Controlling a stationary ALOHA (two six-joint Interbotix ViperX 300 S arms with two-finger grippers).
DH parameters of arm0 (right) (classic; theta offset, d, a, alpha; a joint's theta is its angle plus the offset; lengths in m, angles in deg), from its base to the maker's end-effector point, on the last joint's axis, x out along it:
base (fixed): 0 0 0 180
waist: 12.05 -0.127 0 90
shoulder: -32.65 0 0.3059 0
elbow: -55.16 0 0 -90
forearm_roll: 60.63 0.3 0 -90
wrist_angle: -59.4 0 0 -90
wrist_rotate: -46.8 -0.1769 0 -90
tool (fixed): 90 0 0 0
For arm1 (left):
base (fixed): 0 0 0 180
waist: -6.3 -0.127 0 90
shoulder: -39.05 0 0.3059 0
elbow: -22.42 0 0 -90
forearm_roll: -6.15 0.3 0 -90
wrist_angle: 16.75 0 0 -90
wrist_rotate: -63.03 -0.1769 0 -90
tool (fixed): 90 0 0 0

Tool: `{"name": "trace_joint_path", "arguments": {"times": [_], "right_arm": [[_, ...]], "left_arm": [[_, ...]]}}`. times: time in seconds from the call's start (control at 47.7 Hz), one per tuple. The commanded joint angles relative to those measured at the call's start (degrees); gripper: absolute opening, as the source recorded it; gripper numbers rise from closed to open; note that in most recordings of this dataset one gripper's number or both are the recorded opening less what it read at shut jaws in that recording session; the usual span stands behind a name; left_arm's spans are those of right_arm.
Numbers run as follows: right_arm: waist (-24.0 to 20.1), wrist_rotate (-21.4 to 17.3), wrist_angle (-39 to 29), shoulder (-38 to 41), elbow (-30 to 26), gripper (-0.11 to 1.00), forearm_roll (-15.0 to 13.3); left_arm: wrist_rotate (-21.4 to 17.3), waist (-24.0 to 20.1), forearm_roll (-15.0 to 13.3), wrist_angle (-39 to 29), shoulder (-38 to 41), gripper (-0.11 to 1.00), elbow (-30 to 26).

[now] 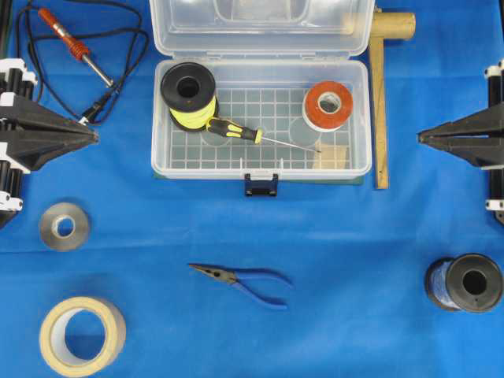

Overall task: Pick the screwdriver from the toolbox among several items.
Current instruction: 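Move the right gripper over the yellow-black screwdriver in the toolbox, then lower the right gripper and close it on the screwdriver handle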

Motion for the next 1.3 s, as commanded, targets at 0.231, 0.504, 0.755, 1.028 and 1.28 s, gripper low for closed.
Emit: {"name": "trace_joint_path", "arguments": {"times": [0.231, 0.504, 0.755, 1.028, 1.28], "right_arm": [[5.98, -2.55, -16.96, 10.63, -15.56, 0.0, 1.49], [10.63, -4.66, -31.9, 30.32, -31.55, 0.0, 1.49], [12.3, -7.56, -44.82, 49.75, -45.88, 0.53, 1.14], [13.01, -8.26, -47.72, 64.16, -53.17, 0.74, 1.32], [13.01, -8.26, -45.62, 71.54, -54.14, 0.74, 1.41]], "left_arm": [[-0.18, 0.0, -1.49, 0.53, 0.18, 0.0, -1.23], [-0.35, -0.09, -1.49, 0.53, 0.44, 0.0, -1.23], [-0.26, -0.09, -1.49, 0.44, 0.44, 0.0, -1.14], [0.18, 0.0, -1.67, 0.35, 0.62, 0.0, -0.88], [0.18, -0.09, -1.67, 0.35, 0.44, 0.0, -0.53]]}}
